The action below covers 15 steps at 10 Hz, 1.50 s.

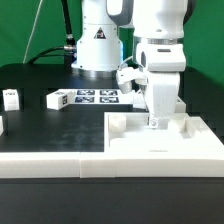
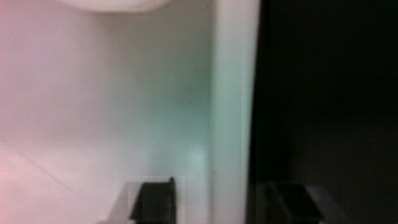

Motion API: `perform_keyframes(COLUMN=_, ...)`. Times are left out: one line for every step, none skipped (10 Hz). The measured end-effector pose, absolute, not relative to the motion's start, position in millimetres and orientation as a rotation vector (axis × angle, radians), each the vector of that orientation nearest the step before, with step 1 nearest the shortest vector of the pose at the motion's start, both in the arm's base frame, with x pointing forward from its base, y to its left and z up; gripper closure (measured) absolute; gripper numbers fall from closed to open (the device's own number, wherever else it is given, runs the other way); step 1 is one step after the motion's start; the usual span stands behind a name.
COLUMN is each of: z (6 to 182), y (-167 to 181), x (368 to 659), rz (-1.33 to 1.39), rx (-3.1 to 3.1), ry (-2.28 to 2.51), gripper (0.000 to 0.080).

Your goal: Assemble one leg

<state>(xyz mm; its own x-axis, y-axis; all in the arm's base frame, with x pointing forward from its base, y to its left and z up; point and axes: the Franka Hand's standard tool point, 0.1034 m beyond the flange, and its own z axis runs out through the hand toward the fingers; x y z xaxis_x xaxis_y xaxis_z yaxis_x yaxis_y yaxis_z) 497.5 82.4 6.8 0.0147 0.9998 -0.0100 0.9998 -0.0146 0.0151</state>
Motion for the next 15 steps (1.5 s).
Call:
perform_keyframes(z=6.6, y=82.4, x=497.4, rz=0.005, rx=2.225, ry=2.193, gripper=0.0473)
perform_keyframes(z=6.5, y=82.4, x=497.3, rz=0.005, rx=2.225, ry=2.193, gripper=0.0323)
perform_keyframes(z=6.4, y=82.4, x=497.3, rz=0.005, rx=2.225, ry=2.193, gripper=0.0203)
perform_keyframes(z=6.3, y=82.4, x=497.2, rz=0.004, rx=2.225, ry=2.193, gripper=0.0203)
perform_keyframes(z=6.2, y=82.4, x=497.2, rz=0.004, rx=2.226, ry=2.193, gripper=0.0164)
perform_keyframes(z=6.2, y=82.4, x=497.1, rz=0.004, rx=2.226, ry=2.193, gripper=0.0154)
perform_keyframes(z=6.2, y=82.4, x=497.1, rz=0.004, rx=2.226, ry=2.193, gripper=0.0154)
perform_keyframes(z=8.5, y=83.9, x=495.4, rz=0.012, rx=2.258, ry=2.157, gripper=0.0151)
perform_keyframes(z=20.6, y=85.6, x=485.9, rz=0.024, rx=2.295, ry=2.106, gripper=0.0150)
perform_keyframes(z=32.5, y=88.2, x=479.5, rz=0.032, rx=2.312, ry=2.075, gripper=0.0150)
perform_keyframes(z=47.3, y=92.7, x=475.8, rz=0.051, rx=2.321, ry=2.046, gripper=0.0150)
perform_keyframes(z=59.4, y=97.6, x=471.7, rz=0.070, rx=2.343, ry=2.006, gripper=0.0150)
perform_keyframes(z=63.0, y=99.7, x=467.1, rz=0.084, rx=2.357, ry=1.986, gripper=0.0150)
perform_keyframes(z=60.0, y=98.6, x=467.0, rz=0.078, rx=2.370, ry=1.976, gripper=0.0150)
perform_keyframes(z=59.3, y=98.4, x=466.9, rz=0.077, rx=2.376, ry=1.970, gripper=0.0150)
